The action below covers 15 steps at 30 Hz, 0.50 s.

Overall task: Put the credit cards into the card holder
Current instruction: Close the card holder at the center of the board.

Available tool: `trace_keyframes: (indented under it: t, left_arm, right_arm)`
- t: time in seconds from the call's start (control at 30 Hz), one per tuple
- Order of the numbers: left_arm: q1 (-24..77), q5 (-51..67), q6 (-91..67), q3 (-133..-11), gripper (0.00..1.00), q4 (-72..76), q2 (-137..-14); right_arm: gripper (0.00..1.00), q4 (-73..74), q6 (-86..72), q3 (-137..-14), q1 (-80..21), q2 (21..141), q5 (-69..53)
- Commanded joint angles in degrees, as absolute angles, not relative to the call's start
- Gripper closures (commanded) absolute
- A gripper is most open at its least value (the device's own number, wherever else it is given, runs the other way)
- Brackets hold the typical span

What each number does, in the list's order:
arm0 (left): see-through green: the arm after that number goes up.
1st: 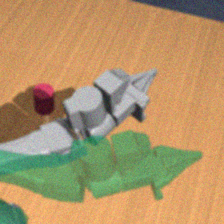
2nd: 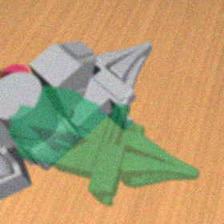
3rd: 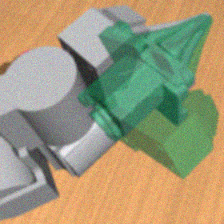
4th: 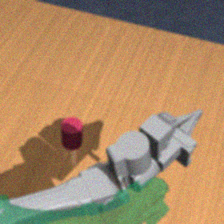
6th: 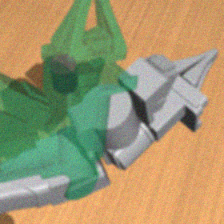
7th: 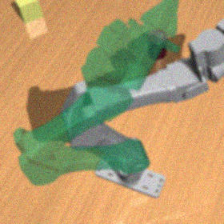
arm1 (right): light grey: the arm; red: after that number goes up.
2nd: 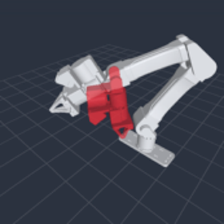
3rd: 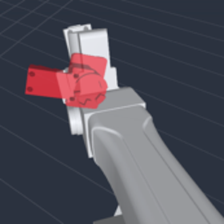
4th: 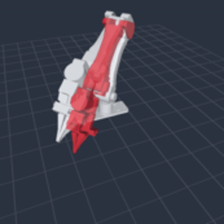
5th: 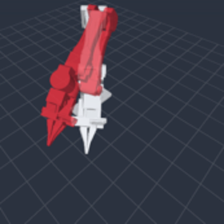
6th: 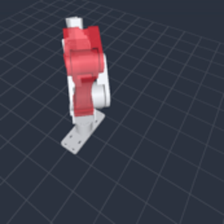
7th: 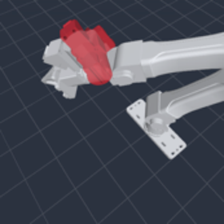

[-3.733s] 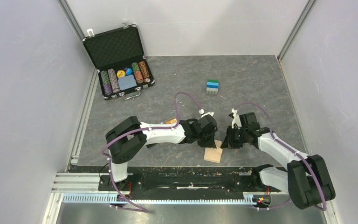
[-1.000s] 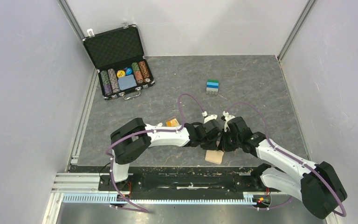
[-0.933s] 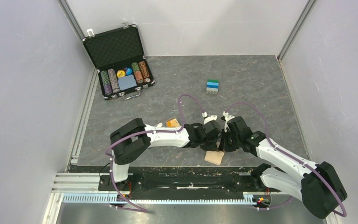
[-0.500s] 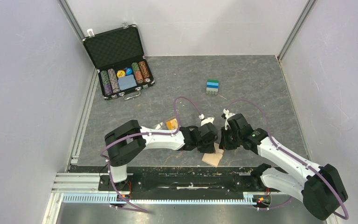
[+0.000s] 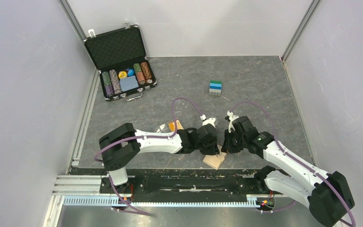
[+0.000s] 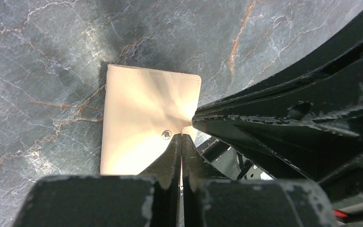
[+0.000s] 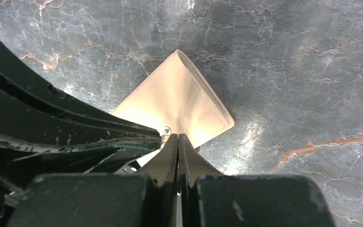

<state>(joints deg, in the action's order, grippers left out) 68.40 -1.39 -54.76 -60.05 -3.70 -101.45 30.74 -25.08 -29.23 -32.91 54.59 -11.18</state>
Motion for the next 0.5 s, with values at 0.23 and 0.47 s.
trace_keyframes:
  t: [0.23, 0.47]
  left_arm:
    - [69.2, -2.6, -54.4, -58.5, 0.98, -2.1, -102.4]
    - [69.2, -2.5, -54.1, -58.8, 0.98, -1.5, -103.5]
  right_arm:
    - [1.00, 29.4, -25.4, -26.8, -33.1, 53.6, -15.2]
    - [1.00, 27.4, -26.0, -24.6, -33.2, 53.6, -16.5]
